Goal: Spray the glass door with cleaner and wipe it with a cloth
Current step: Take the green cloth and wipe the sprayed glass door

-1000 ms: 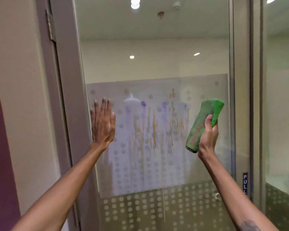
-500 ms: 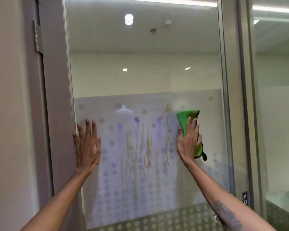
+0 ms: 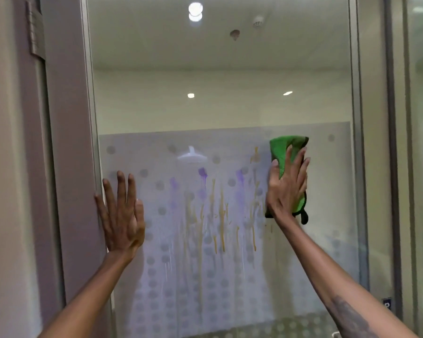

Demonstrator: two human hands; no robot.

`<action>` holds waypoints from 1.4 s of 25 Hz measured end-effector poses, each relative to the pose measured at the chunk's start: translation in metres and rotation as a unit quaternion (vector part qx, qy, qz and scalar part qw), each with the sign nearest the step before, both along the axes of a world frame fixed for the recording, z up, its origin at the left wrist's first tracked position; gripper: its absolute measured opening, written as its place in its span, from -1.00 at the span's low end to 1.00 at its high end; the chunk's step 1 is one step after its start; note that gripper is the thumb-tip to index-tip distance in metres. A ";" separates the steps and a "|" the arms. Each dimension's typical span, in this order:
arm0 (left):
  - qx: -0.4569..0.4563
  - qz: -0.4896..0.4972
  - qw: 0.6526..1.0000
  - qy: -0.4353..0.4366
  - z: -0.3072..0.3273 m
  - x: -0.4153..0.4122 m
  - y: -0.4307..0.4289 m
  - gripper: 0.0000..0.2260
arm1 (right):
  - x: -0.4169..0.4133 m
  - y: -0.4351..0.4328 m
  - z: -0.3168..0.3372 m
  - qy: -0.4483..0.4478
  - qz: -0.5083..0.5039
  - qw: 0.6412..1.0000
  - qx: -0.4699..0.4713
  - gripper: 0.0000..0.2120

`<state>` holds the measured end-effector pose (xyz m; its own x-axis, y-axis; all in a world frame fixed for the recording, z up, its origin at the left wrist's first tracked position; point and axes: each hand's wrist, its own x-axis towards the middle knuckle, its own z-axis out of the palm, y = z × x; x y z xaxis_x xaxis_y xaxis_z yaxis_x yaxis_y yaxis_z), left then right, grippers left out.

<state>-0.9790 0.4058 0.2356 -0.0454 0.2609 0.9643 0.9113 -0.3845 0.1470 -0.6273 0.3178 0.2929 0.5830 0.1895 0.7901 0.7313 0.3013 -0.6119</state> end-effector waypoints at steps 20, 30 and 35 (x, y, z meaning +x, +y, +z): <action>0.035 0.010 0.999 0.018 -0.005 -0.004 0.017 -0.46 | -0.082 0.024 0.011 -0.229 -0.061 0.971 0.003 -0.44; 0.030 -0.007 0.999 0.014 -0.002 -0.004 0.007 -0.47 | -0.092 0.029 -0.132 -0.469 -0.093 0.878 -0.022 -0.34; 0.033 -0.012 0.999 0.009 -0.002 -0.003 0.005 -0.48 | -0.077 0.024 -0.037 -0.282 -0.092 0.955 -0.009 -0.38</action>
<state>-0.9821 0.4110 0.2337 -0.0229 0.1981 0.9799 0.9037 -0.4151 0.1051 -0.7047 0.3418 0.2556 0.0905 0.1418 0.9858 0.9855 0.1300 -0.1092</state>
